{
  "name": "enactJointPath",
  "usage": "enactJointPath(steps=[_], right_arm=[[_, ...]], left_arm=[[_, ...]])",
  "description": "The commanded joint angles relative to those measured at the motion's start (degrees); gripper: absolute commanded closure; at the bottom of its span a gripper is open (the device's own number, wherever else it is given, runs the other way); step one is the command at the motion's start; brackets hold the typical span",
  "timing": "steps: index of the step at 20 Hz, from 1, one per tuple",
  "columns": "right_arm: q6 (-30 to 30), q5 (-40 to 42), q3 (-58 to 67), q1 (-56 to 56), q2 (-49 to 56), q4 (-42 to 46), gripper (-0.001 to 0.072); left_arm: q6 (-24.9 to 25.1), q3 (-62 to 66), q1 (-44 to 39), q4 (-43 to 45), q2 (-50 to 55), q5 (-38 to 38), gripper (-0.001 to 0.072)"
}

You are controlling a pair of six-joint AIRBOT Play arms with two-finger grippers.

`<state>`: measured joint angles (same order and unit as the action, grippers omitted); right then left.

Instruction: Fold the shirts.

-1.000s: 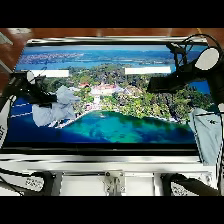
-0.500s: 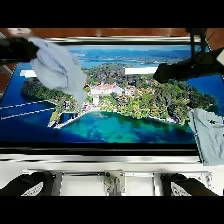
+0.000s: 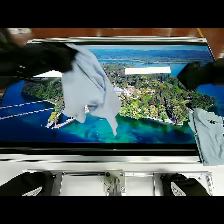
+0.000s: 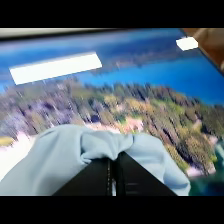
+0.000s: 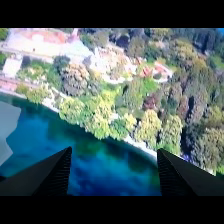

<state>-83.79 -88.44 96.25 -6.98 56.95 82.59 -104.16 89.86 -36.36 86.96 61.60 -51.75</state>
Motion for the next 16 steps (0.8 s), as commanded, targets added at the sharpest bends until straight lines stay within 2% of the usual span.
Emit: enactJointPath(steps=[1, 4, 8, 9, 10, 11, 12, 14, 16], right_arm=[[-0.5, -11.91, -1.05, -0.02, -1.05, 1.77, 0.0062], [-0.92, -11.45, -4.74, -0.02, -1.05, 1.77, 0.0062], [-1.55, -6.8, -12.94, -0.02, -1.05, -0.42, 0.0062], [-1.6, -5.27, -15.23, -0.02, -1.05, -1.25, 0.0062], [-1.75, -3.34, -17.79, -0.02, -1.05, -2.05, 0.0062], [-1.73, -1.42, -20.11, -0.02, -1.05, -2.67, 0.0062], [-1.73, 0.76, -22.56, -0.02, -1.05, -2.69, 0.0062], [-1.7, 3.91, -26.51, -0.02, -1.05, -2.51, 0.0062], [-1.7, 5.14, -29.14, -0.02, -1.05, -1.01, 0.0062]], left_arm=[[-3.32, -8.72, -4.74, -6.29, 5.42, 1.11, 0.0671], [-3.37, -19.26, -9.11, -11.5, 9.05, 8.24, 0.0671], [-10.1, -27.41, -10.25, -14.14, 13.49, 15.06, 0.067], [-11.26, -27.61, -9.6, -14.16, 14.21, 15.3, 0.0648], [-11.21, -27.5, -8.57, -14.19, 14.36, 15.34, 0.0405], [-11.19, -27.12, -7.06, -14.19, 14.05, 15.19, 0.0098], [-11.13, -26.16, -4.74, -14.16, 13.6, 14.1, -0.0008], [-8.92, -23.52, 1.36, -14.16, 12.13, 9.57, -0.0008], [-4.57, -21.77, 8.37, -14.16, 10.23, 5.16, -0.0007]])
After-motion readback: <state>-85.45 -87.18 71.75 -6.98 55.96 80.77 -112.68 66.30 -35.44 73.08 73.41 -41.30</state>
